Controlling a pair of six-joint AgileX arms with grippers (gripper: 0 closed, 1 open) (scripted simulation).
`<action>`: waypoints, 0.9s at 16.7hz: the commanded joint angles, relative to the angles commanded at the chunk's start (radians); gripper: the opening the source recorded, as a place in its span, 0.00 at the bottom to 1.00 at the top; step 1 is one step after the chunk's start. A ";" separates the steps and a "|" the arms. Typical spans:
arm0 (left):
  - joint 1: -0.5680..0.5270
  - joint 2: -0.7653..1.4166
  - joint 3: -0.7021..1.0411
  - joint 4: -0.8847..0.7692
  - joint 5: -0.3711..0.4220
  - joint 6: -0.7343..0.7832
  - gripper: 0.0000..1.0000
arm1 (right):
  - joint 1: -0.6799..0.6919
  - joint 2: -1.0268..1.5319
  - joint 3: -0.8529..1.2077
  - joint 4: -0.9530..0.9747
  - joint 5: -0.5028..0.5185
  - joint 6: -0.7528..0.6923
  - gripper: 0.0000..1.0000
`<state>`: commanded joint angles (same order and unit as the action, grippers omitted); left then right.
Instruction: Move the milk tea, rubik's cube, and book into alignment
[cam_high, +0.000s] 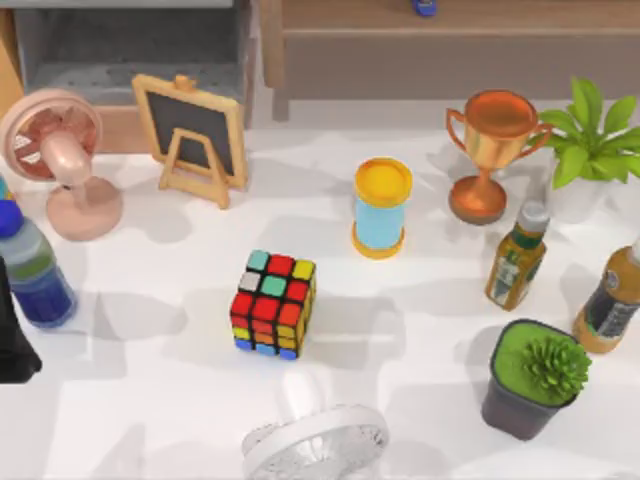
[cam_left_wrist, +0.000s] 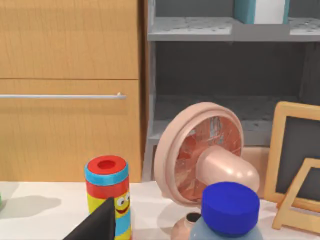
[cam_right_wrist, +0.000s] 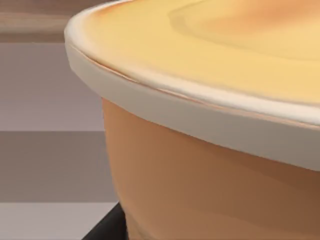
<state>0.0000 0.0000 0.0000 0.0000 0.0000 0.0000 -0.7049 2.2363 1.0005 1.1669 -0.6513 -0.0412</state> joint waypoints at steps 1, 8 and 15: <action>0.000 0.000 0.000 0.000 0.000 0.000 1.00 | 0.000 0.000 0.000 0.000 0.000 0.000 0.23; 0.000 0.000 0.000 0.000 0.000 0.000 1.00 | 0.000 0.000 0.000 0.000 0.000 0.000 0.75; 0.000 0.000 0.000 0.000 0.000 0.000 1.00 | 0.000 0.000 0.000 0.000 0.000 0.000 1.00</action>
<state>0.0000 0.0000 0.0000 0.0000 0.0000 0.0000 -0.7049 2.2363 1.0005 1.1669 -0.6513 -0.0412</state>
